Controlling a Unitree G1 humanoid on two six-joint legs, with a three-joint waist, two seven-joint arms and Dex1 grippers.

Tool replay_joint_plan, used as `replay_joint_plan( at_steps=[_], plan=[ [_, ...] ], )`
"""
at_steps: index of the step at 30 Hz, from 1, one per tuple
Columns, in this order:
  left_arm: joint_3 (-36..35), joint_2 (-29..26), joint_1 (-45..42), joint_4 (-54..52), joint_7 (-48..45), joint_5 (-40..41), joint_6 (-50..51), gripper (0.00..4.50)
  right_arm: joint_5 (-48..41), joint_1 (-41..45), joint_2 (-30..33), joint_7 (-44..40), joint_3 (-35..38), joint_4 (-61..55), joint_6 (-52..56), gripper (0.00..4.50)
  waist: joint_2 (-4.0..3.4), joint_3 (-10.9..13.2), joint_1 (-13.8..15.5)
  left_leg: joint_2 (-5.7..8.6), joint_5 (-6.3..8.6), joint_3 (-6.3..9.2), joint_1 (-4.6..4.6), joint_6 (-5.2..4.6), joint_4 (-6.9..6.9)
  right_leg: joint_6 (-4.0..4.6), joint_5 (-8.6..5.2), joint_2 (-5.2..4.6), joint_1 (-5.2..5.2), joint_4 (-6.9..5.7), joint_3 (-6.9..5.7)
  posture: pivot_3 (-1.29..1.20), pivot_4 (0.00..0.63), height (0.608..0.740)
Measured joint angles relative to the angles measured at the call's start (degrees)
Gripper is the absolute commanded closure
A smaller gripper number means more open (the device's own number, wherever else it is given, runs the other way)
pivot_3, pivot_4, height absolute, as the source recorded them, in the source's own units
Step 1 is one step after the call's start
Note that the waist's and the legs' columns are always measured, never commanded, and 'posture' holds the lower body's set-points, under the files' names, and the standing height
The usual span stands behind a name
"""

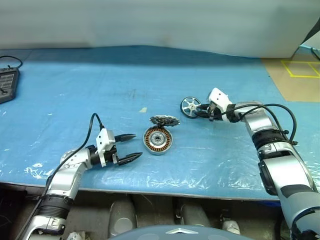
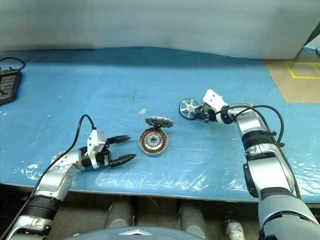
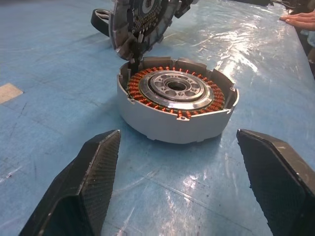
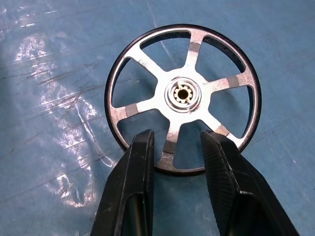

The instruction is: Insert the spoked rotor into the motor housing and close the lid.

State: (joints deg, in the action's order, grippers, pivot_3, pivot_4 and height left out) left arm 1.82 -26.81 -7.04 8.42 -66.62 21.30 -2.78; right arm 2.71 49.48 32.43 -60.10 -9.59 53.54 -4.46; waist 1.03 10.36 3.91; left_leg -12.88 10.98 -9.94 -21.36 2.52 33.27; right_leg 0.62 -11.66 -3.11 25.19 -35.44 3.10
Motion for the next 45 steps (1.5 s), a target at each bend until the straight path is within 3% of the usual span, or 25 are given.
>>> replay_joint_plan(
  at_steps=[1,6,13,17,25,30,37,45],
  plan=[
    [0.0,0.0,0.0,0.0,0.0,0.0,0.0,0.51,0.0,0.0,-0.2,0.1,0.1,0.2,0.0,2.94,0.00,0.0,0.0,0.00,0.00,0.00,0.01,0.00,0.00,0.00,0.00,0.00,0.00,0.00,0.00,0.00,0.150,0.740],
    [0.0,0.0,0.0,0.0,0.0,0.0,0.0,0.51,-0.4,0.0,-1.1,0.8,0.6,1.6,-0.2,4.46,0.00,0.0,0.0,0.00,0.00,0.00,0.02,0.00,0.00,0.00,0.00,-0.01,-0.02,-0.02,0.00,0.00,0.150,0.740],
    [0.0,0.3,0.0,1.2,-0.4,0.0,-1.7,0.51,-1.6,-2.0,-0.4,1.7,2.8,1.0,-0.8,4.46,0.00,0.0,0.2,0.02,0.00,0.00,0.02,0.00,0.01,0.00,0.00,-0.03,-0.04,-0.01,-0.01,0.00,0.150,0.740],
    [0.2,1.1,-0.4,2.7,-0.8,-0.1,-2.6,0.51,-4.3,-7.0,3.1,-0.5,5.9,-3.0,0.1,4.46,0.00,0.0,0.9,0.03,0.00,0.00,-0.01,-0.01,0.00,0.00,0.00,-0.07,-0.08,0.09,-0.03,0.00,0.150,0.740],
    [0.9,2.2,-1.4,5.1,-2.3,-0.2,-4.3,0.51,-15.5,-27.5,9.8,-14.1,9.6,-29.8,12.7,4.46,-0.03,0.0,1.0,-0.04,0.01,-0.01,0.08,-0.02,-0.20,-0.01,-0.01,0.02,-0.07,0.22,0.00,0.00,0.150,0.740],
    [1.0,2.1,-1.5,5.4,-2.7,-0.3,-4.3,0.51,-18.4,-33.2,11.9,-17.5,9.1,-41.2,17.4,4.46,-0.03,0.0,0.7,-0.02,0.01,-0.03,0.12,-0.01,-0.20,-0.02,-0.01,-0.01,-0.09,0.25,0.02,0.00,0.150,0.740],
    [1.2,2.1,-1.5,4.3,-2.4,-0.3,-3.6,0.51,-21.8,-31.1,8.1,-17.6,5.6,-52.3,22.2,4.46,-0.04,0.0,0.4,-0.03,0.01,-0.03,0.06,-0.01,-0.24,-0.02,-0.02,-0.02,-0.08,0.34,-0.01,0.00,0.150,0.740],
    [1.4,1.9,-1.0,0.2,-0.6,-0.2,-1.1,0.51,-21.7,-26.6,3.8,-16.2,1.3,-49.7,23.6,4.46,-0.05,0.0,0.3,-0.02,0.01,-0.02,-0.05,0.00,-0.35,-0.02,-0.01,-0.04,-0.08,0.57,-0.07,0.00,0.150,0.740]
  ],
)
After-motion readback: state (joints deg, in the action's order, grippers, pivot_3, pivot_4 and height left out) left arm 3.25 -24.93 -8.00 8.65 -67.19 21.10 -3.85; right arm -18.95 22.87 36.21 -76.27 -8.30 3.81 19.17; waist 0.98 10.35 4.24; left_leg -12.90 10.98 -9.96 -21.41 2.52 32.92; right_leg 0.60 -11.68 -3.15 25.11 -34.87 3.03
